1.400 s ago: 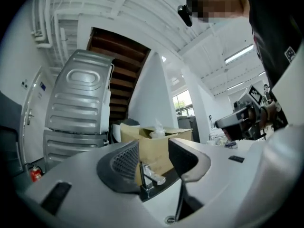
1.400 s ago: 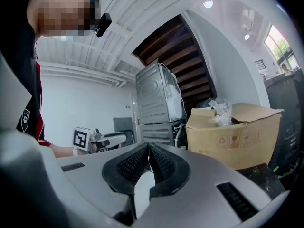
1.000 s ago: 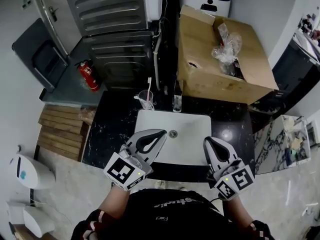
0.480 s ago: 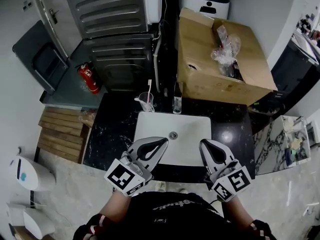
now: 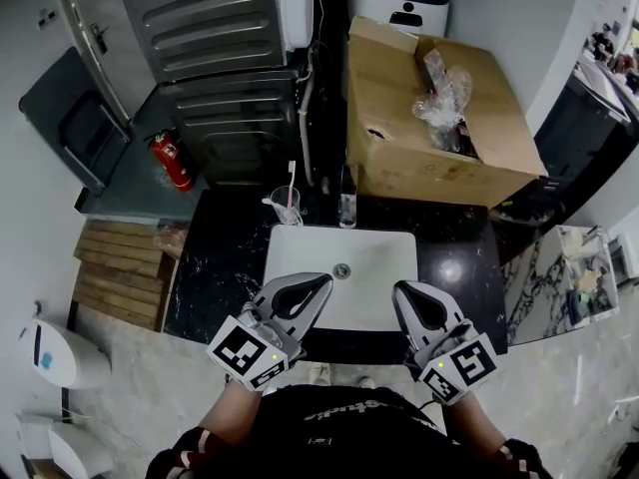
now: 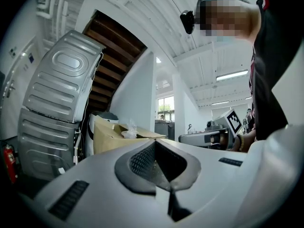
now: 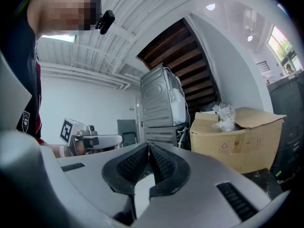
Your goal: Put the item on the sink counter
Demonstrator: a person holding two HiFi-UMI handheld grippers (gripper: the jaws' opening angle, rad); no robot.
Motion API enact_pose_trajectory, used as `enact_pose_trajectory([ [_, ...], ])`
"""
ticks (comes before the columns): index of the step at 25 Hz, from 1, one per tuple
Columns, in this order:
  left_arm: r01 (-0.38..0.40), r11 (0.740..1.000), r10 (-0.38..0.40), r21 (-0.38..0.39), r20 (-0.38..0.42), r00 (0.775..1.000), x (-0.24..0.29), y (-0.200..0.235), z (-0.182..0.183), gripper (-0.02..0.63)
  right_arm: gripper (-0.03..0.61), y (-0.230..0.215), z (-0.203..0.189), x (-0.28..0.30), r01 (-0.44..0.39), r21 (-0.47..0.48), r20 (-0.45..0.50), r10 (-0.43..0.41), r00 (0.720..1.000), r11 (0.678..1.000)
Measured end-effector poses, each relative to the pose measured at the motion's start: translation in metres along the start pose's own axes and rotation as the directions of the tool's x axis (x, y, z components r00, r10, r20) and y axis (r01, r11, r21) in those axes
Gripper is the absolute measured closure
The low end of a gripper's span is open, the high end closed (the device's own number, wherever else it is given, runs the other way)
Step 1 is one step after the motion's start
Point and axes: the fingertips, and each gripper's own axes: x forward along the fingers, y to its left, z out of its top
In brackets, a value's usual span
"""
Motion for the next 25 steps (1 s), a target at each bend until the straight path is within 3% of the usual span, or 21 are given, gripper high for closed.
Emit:
enact_pose_trajectory([
  [25,-0.012,1.0,0.012,0.01,-0.004,1.0,0.011,-0.001,-0.002,0.6,0.54,-0.012,0.001,-0.01,0.024,-0.021,-0.009,-0.024,1.0,0.999],
])
